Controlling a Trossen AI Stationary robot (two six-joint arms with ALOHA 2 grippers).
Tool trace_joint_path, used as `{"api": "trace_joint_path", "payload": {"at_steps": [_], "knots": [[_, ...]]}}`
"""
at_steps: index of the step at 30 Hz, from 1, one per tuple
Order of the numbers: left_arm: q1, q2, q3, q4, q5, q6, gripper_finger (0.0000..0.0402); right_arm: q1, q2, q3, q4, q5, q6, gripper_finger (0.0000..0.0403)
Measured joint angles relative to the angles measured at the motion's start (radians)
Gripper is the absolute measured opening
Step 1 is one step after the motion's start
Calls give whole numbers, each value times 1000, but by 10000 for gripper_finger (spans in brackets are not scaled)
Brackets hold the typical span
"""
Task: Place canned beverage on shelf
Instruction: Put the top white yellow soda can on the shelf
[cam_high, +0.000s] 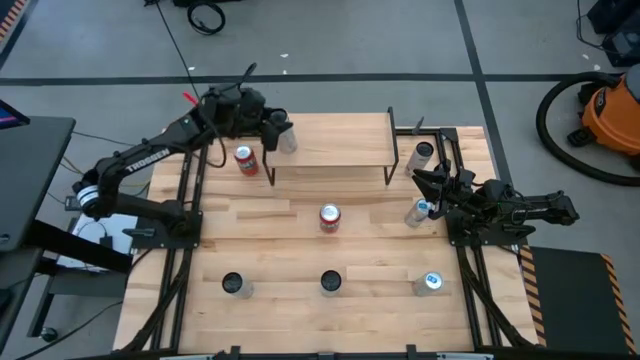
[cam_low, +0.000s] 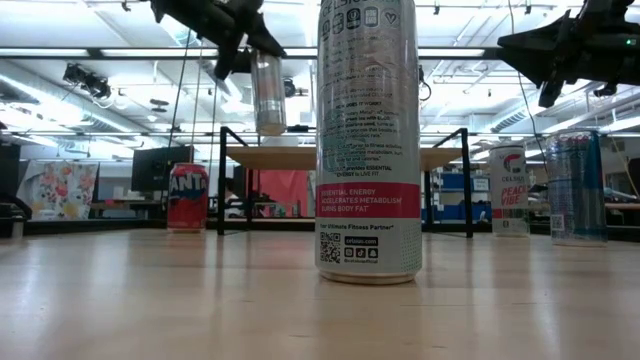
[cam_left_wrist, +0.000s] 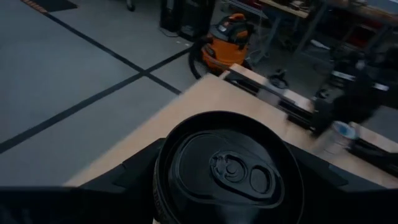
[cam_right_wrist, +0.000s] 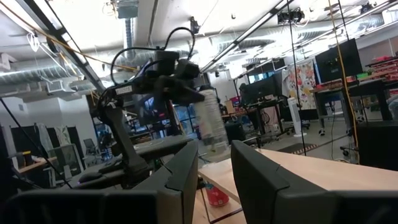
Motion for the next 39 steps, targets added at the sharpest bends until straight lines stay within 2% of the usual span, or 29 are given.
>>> {"api": "trace_joint_path", "payload": {"at_steps": [8,18,30,39], "knots": [[93,100,90,-26,34,45,262,0,0,0,0,0,0,107],[153,202,165,-31,84,72,262,0,0,0,0,0,0,107],[209,212,180,-31,85,82,262,0,0,0,0,0,0,107],[211,250,180,-26,84,82,262,0,0,0,0,0,0,107]]}}
